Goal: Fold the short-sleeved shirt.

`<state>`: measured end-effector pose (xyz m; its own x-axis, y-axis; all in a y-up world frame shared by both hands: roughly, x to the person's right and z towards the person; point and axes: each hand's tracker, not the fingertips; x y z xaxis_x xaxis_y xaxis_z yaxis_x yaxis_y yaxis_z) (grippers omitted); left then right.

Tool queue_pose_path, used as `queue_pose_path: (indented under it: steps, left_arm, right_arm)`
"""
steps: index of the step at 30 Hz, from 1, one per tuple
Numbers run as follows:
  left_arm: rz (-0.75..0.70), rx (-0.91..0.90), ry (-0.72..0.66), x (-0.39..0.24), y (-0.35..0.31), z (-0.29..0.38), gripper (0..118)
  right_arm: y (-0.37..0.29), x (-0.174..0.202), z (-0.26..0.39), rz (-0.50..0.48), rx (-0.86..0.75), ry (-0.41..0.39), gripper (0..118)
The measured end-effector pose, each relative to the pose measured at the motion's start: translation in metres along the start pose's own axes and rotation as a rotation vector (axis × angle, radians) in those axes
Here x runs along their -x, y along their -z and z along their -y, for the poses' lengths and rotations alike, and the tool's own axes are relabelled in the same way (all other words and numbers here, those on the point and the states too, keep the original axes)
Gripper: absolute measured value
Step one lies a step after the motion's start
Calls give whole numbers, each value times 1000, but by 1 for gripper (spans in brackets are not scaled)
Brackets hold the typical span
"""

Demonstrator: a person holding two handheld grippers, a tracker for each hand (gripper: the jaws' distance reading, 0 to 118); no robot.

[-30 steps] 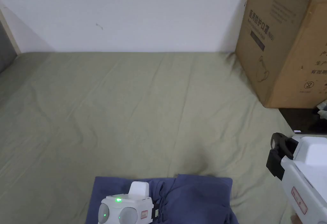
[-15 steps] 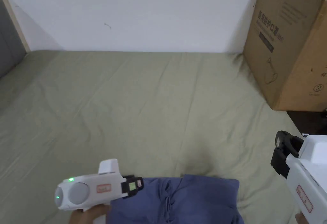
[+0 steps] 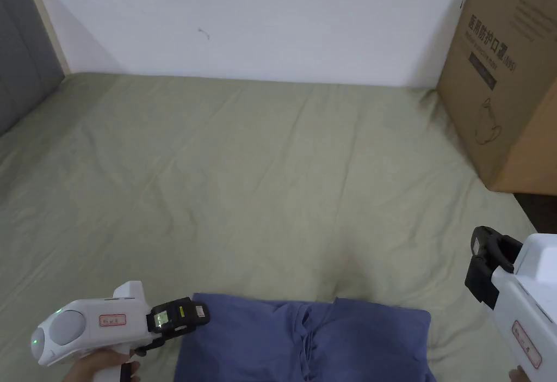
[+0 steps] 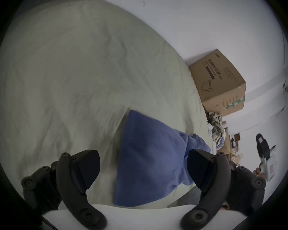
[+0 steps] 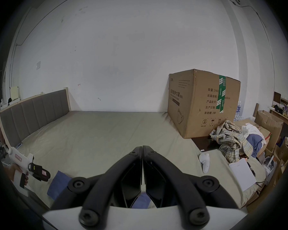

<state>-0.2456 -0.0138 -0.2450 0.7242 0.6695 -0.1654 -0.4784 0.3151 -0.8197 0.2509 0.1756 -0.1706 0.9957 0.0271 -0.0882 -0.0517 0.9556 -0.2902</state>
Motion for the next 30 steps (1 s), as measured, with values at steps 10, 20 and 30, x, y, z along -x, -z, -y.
queue_pose_path:
  steps: [10,20,30]
  left_arm:
    - [58,48,5,18,33,8,45]
    - [-57,-4,254,-16,16,7,8]
    - [-227,-78,329,-12,-58,-31,7]
  right_arm:
    - [3,5,0,9,32,-17,0]
    - [2,-4,-2,17,23,-19,0]
    - [-4,-3,-7,-4,-9,-5,0]
